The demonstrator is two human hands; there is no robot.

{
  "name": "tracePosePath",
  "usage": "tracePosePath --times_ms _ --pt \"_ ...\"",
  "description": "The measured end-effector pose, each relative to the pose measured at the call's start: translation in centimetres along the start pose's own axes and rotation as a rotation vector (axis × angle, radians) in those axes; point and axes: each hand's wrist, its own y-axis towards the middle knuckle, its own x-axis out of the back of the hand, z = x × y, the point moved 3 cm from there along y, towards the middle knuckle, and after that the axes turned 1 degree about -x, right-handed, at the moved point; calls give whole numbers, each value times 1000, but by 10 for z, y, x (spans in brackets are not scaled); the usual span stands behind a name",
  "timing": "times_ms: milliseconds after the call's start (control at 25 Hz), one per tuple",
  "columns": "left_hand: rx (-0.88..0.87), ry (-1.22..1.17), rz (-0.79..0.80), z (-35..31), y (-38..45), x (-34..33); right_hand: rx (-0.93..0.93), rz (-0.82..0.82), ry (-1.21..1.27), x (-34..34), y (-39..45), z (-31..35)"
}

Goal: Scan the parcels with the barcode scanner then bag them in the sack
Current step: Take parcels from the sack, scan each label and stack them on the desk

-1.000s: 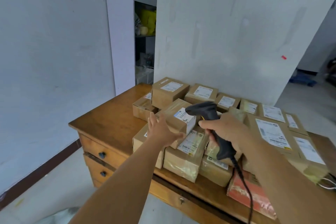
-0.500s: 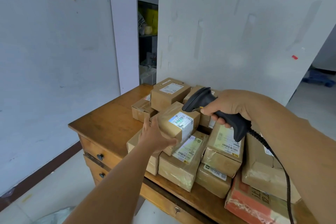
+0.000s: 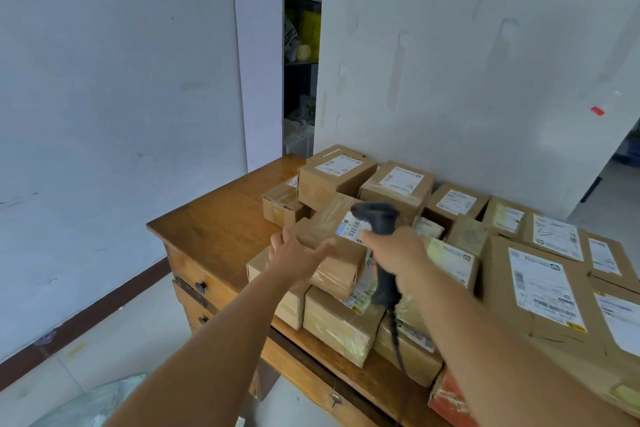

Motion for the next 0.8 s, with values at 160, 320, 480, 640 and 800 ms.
tracePosePath --times_ms 160,320,480,640,800 --pt "108 -320 -16 10 1 3 4 -88 11 -40 8 -27" --pt "148 -611 -76 22 -13 29 127 -96 53 -56 1 -16" --pt "193 -766 -243 56 -38 69 265 48 86 -95 -17 1" --pt "268 -861 -380 111 -79 104 343 262 53 -155 -42 7" --pt "363 -938 -502 184 -120 129 386 474 -22 -226 -73 3"
